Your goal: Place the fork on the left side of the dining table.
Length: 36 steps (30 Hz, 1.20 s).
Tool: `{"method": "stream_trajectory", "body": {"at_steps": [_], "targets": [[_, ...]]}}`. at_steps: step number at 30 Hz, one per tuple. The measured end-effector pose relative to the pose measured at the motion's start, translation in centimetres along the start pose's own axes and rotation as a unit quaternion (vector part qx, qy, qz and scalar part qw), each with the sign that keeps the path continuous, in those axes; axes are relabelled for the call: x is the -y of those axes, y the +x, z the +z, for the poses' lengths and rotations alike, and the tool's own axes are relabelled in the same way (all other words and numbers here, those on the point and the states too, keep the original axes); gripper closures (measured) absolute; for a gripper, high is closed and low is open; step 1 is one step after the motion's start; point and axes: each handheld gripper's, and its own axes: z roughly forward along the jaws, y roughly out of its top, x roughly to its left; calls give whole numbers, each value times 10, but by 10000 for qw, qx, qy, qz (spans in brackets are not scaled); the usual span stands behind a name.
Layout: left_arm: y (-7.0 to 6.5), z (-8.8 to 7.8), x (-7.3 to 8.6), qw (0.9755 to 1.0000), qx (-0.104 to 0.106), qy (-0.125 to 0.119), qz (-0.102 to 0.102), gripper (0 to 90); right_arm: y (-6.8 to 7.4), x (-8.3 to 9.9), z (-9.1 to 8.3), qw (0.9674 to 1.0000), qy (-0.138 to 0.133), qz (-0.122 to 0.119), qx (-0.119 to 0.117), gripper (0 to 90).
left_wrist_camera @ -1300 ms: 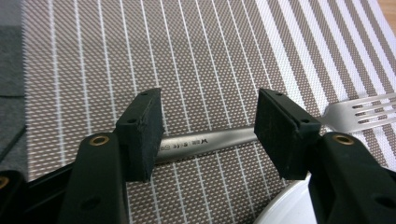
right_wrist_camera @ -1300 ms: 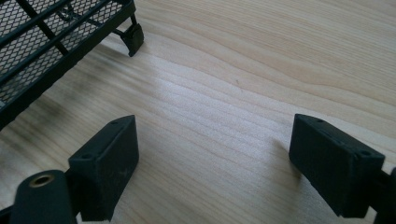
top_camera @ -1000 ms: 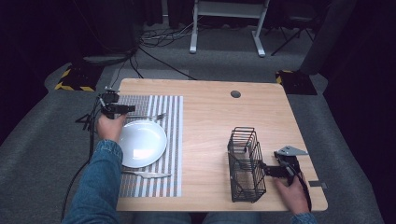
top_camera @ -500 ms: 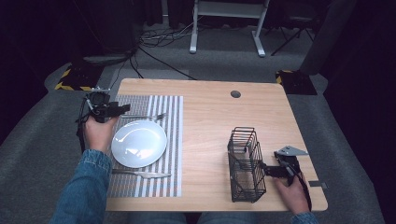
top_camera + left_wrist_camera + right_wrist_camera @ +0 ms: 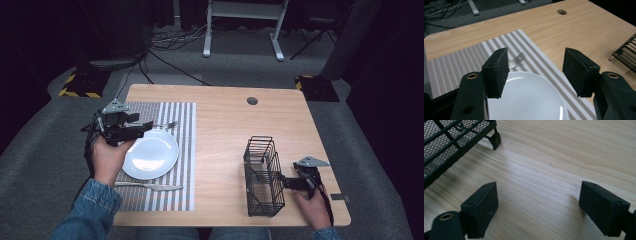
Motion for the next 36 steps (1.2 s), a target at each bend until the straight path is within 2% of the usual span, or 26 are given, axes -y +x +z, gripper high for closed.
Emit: {"method": "stream_trajectory", "body": {"at_steps": [1, 2, 3, 7, 10, 12, 14, 15, 16, 17, 19, 23, 24, 28, 29, 30, 33, 36], "targets": [[-6, -2, 0, 10000, 66, -24, 37, 377, 0, 0, 0, 10000, -1, 0, -1, 158], [-6, -2, 0, 10000, 66, -24, 37, 376, 0, 0, 0, 10000, -1, 0, -1, 158], [-17, -6, -1, 9998, 191, -76, 70, 375, 0, 0, 0, 10000, 0, 0, -1, 158], [-34, -9, 0, 9989, 394, -189, 171, 366, 0, 0, 0, 10000, 0, -2, 0, 158], [-46, -8, 4, 9971, 649, -311, 247, 356, 0, 0, 0, 10000, 0, -1, -1, 158], [-51, -8, 6, 9966, 695, -355, 252, 350, 0, 0, 0, 10000, 0, -2, -1, 158], [-64, -5, 12, 9956, 752, -454, 337, 350, 0, 0, 0, 10000, 1, -2, -1, 158], [-64, -5, 12, 9956, 752, -454, 337, 350, 0, 0, 0, 10000, 1, -2, -1, 158], [-71, -4, 17, 9949, 768, -571, 318, 354, 0, 0, 0, 10000, 0, -1, -2, 158], [-71, -4, 17, 9949, 768, -571, 318, 353, 0, 0, 0, 10000, 0, -1, -2, 158], [-81, -1, 18, 9948, 852, -327, 459, 337, 0, 0, 0, 10000, 0, -1, -1, 158], [-88, -2, 22, 9938, 930, -380, 479, 338, 0, 0, 0, 10000, 2, -7, -4, 158], [-93, 1, 25, 9928, 1055, -355, 444, 337, 0, 0, 0, 10000, 1, -8, -5, 158], [-103, 8, 32, 9922, 1093, -260, 535, 330, 0, 0, 0, 10000, 3, -15, -9, 158], [-110, 15, 38, 9918, 1099, -196, 619, 327, 0, 0, 0, 10000, 1, -12, -11, 158], [-110, 15, 38, 9918, 1099, -196, 619, 322, 0, 0, 0, 10000, 1, -12, -11, 158], [-122, 33, 52, 9906, 1218, -90, 611, 308, 0, 0, 0, 10000, 2, -10, -13, 158], [-128, 41, 59, 9909, 1222, -161, 549, 309, 0, 0, 0, 10000, 1, -14, -13, 158]]}}
